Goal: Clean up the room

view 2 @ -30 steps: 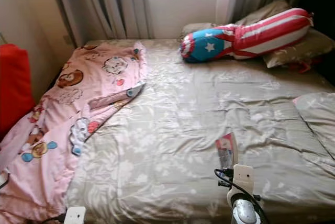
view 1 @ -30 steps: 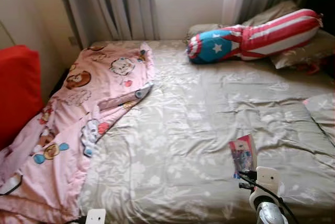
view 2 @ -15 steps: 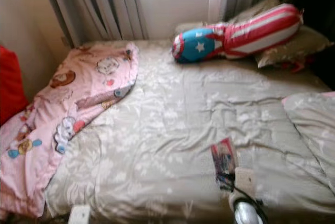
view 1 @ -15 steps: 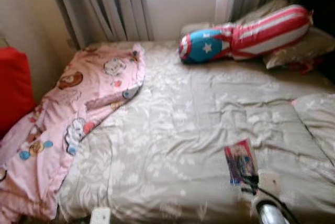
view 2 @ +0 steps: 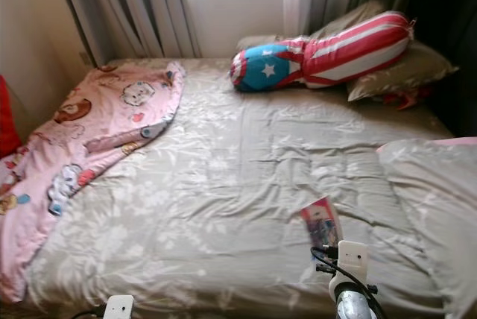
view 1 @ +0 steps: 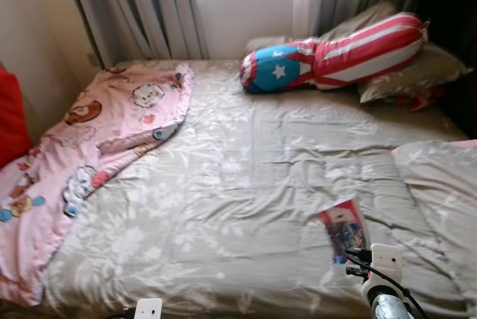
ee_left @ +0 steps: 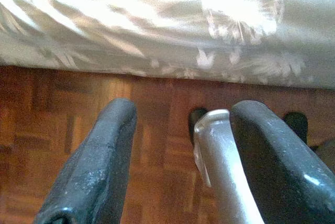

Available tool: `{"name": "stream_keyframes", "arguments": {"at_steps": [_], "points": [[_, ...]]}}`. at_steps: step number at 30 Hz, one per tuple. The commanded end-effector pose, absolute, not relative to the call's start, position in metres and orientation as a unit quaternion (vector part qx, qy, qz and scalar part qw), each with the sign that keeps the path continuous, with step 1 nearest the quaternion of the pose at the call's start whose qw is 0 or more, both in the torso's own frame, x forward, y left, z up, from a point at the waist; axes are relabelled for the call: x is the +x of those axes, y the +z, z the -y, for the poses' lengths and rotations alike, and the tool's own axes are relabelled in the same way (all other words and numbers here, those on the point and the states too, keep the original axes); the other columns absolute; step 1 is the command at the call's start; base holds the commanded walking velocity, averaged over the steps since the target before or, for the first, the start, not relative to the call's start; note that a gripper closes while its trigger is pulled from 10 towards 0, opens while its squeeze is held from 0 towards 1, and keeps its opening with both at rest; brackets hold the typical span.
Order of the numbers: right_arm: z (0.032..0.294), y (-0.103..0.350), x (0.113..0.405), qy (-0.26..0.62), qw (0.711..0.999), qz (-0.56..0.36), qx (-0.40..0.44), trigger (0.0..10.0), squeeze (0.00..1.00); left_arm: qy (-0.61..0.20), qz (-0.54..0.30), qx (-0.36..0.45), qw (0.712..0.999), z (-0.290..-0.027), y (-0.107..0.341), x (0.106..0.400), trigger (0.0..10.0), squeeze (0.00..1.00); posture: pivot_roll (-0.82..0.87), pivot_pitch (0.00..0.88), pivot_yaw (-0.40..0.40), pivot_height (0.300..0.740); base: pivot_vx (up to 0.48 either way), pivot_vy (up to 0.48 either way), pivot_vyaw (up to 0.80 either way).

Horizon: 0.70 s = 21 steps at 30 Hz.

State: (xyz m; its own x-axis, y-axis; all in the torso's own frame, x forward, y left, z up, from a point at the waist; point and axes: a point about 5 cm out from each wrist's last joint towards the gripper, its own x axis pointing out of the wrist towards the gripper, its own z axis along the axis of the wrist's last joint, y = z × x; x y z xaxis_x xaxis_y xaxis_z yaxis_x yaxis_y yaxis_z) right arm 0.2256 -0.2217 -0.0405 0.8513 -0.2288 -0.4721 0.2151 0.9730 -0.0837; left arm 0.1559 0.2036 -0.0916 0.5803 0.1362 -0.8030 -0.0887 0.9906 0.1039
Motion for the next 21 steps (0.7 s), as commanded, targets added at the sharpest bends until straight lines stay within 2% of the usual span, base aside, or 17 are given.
{"name": "stream_keyframes", "arguments": {"at_steps": [1, 5, 14, 19, 21], "points": [[0.2213, -0.035, 0.2319, -0.114, 0.967, -0.229, -0.014, 10.0, 0.0, 0.063, -0.462, 0.031, 0.884, -0.2056, -0.0931, 0.1521, 10.0, 0.0, -0.12, 0.0, -0.006, 0.732, 0.0, -0.281, 0.0], [0.2218, -0.0352, 0.2314, -0.116, 0.966, -0.23, -0.013, 10.0, 0.0, 0.062, -0.464, 0.031, 0.883, -0.2052, -0.0933, 0.1517, 10.0, 0.0, -0.12, 0.0, -0.005, 0.732, 0.0, -0.265, 0.0], [0.2231, -0.0356, 0.2306, -0.119, 0.965, -0.232, -0.013, 10.0, 0.0, 0.058, -0.464, 0.033, 0.883, -0.2041, -0.0936, 0.1513, 10.0, 0.0, -0.12, 0.0, -0.006, 0.732, 0.0, 0.0, 0.0], [0.2233, -0.0356, 0.2307, -0.119, 0.965, -0.232, -0.013, 10.0, 0.0, 0.049, -0.464, 0.04, 0.884, -0.2019, -0.0938, 0.1517, 10.0, 0.0, -0.12, 0.0, -0.005, 0.732, 0.0, -0.352, 0.0], [0.2233, -0.0356, 0.2307, -0.119, 0.965, -0.232, -0.012, 10.0, 0.0, 0.052, -0.465, 0.037, 0.883, -0.202, -0.094, 0.1512, 10.0, 0.0, -0.12, 0.0, -0.005, 0.732, 0.0, 0.0, 0.0]]}}
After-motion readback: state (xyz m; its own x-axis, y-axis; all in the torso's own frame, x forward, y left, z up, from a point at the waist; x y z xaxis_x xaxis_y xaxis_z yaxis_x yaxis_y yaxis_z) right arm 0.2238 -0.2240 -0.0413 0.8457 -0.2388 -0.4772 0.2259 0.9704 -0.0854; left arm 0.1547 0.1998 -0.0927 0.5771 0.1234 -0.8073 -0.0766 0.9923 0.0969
